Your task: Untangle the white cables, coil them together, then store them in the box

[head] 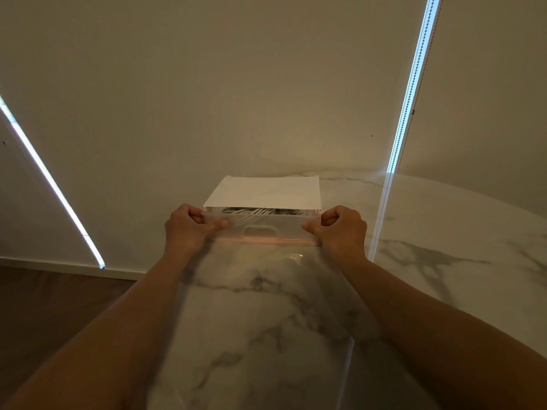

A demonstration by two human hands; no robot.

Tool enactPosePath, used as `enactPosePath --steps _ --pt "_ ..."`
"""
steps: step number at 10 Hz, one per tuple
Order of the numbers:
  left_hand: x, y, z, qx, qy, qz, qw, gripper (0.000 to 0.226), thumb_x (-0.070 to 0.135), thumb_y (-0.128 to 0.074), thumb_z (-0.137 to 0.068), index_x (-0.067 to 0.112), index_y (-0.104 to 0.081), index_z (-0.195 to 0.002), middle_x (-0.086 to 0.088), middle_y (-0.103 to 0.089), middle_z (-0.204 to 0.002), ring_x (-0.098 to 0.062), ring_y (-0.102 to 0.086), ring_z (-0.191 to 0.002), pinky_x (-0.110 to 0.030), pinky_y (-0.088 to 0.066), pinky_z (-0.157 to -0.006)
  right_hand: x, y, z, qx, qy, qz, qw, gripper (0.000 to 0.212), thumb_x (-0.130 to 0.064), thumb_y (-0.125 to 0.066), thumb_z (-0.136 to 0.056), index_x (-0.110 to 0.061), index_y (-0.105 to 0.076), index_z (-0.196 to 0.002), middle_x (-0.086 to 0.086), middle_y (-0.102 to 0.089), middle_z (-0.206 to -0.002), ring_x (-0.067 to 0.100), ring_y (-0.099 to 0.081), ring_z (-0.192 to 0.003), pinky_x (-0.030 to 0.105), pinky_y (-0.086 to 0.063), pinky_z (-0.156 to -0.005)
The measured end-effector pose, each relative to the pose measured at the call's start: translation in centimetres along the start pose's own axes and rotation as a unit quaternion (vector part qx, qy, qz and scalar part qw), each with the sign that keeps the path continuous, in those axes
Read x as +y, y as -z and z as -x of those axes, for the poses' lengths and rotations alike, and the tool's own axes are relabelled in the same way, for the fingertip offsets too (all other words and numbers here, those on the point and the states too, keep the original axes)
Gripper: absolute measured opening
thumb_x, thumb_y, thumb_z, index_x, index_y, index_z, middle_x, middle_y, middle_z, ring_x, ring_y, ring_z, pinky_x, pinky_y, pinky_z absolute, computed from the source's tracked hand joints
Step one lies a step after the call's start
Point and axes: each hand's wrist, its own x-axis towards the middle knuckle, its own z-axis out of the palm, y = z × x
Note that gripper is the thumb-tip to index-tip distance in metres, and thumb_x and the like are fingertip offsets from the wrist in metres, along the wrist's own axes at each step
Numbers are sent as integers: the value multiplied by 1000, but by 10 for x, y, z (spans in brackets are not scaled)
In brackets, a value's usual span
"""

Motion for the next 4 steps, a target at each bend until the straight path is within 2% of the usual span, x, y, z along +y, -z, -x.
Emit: enactPosePath --steps 1,2,3,4 --pt "-1 -1 2 2 1 9 1000 52 37 -93 -55 16 -58 -88 3 -62 -76 -16 -58 -69 -17 -38 -55 0 0 1 -3 1 0 1000 31 -32 -88 -69 -16 -64 -80 -2 -65 -73 10 -60 -66 16 -44 -58" --pt "1 1 5 -3 -5 1 1000 55 37 -93 -56 14 -59 -93 8 -61 -78 -6 -56 -67 -12 -37 -56 2 2 0 -7 12 -4 1000 30 -31 -88 -69 -16 -64 -81 -4 -65 -72 9 -61 -66 19 -49 -62" --pt "1 3 14 -27 -10 -1 1000 59 29 -93 -58 13 -61 -104 3 -66 -92 -8 -61 -75 -14 -42 -65 7 7 2 -28 36 0 999 22 -27 -82 -77 -15 -69 -90 -9 -65 -78 2 -60 -69 23 -55 -72" --pt "-1 5 28 -29 14 -6 999 71 30 -90 -63 8 -58 -122 -2 -67 -110 -16 -64 -93 -25 -48 -84 4 16 7 -80 29 25 996 31 -27 -76 -84 -12 -69 -110 -1 -70 -98 7 -64 -83 25 -53 -85"
